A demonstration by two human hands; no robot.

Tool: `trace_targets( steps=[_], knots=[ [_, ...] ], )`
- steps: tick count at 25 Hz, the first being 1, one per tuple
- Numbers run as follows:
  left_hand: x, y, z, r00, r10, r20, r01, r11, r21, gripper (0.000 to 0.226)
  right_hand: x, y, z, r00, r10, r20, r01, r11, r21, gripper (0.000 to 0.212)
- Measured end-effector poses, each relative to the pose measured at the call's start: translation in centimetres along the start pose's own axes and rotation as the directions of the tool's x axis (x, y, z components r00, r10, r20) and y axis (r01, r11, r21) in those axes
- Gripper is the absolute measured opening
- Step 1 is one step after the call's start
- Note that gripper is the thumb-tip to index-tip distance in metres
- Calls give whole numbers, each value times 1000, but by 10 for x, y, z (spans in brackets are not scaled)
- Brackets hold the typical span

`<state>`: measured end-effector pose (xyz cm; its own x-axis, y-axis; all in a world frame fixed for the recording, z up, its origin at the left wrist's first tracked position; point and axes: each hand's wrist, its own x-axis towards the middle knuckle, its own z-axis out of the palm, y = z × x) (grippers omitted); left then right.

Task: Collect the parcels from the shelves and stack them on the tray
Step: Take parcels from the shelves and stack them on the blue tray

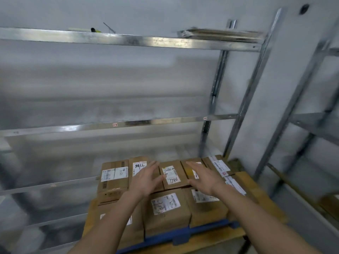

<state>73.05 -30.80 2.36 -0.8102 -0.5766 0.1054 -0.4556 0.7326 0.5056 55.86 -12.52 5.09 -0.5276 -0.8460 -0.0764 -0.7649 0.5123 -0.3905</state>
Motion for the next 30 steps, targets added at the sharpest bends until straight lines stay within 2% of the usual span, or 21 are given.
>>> trace_targets(
  steps=[8,15,23,28,30],
  knots=[
    [29,161,48,955,288,69,-286,957,-46,67,-108,110,-91,973,185,-135,-194,980,-55,70],
    [74,332,155,839,510,189,-490,859,-145,65,-195,280,-140,873,455,-177,-464,886,-6,72],
    [106,497,296,705,639,308,-582,769,-264,63,-280,451,-176,773,599,-211,-602,797,58,71],
    [125,554,362,654,652,383,-564,758,-327,64,-293,524,-174,708,676,-206,-662,736,140,74],
    [142,570,389,639,646,418,-555,763,-331,64,-288,551,-170,688,696,-206,-671,718,186,68]
  ],
)
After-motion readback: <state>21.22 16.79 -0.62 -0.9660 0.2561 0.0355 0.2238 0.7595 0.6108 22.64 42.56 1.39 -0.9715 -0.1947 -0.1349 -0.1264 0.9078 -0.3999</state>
